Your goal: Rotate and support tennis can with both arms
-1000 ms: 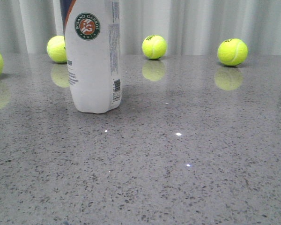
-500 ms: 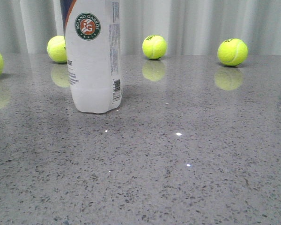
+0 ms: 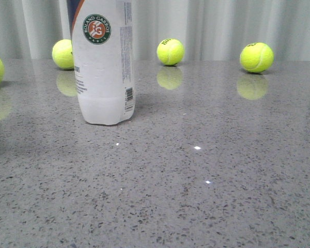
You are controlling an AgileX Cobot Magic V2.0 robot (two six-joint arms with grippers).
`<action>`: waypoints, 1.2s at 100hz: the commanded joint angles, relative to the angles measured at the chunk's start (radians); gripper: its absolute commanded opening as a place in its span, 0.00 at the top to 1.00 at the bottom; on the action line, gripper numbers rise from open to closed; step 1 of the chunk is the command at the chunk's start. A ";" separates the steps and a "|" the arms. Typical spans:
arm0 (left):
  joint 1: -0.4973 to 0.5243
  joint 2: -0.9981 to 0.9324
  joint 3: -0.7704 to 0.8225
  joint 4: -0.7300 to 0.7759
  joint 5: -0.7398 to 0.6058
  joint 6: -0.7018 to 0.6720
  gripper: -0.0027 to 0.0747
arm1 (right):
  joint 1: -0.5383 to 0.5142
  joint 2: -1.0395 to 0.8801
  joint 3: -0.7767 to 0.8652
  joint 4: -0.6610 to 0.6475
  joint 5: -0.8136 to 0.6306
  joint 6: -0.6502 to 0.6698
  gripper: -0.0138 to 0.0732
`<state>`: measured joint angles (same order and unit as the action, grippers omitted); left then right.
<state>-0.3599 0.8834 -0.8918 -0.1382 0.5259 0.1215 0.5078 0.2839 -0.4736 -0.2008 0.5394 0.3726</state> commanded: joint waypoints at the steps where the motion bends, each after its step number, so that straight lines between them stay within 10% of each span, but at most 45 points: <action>1: 0.032 -0.064 0.043 -0.010 -0.106 -0.008 0.99 | -0.005 0.008 -0.026 -0.023 -0.072 -0.003 0.91; 120: 0.221 -0.543 0.671 0.026 -0.506 -0.034 0.99 | -0.005 0.008 -0.026 -0.023 -0.073 -0.003 0.91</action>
<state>-0.1462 0.4001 -0.2321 -0.1332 0.1117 0.0956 0.5078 0.2839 -0.4736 -0.2025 0.5394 0.3726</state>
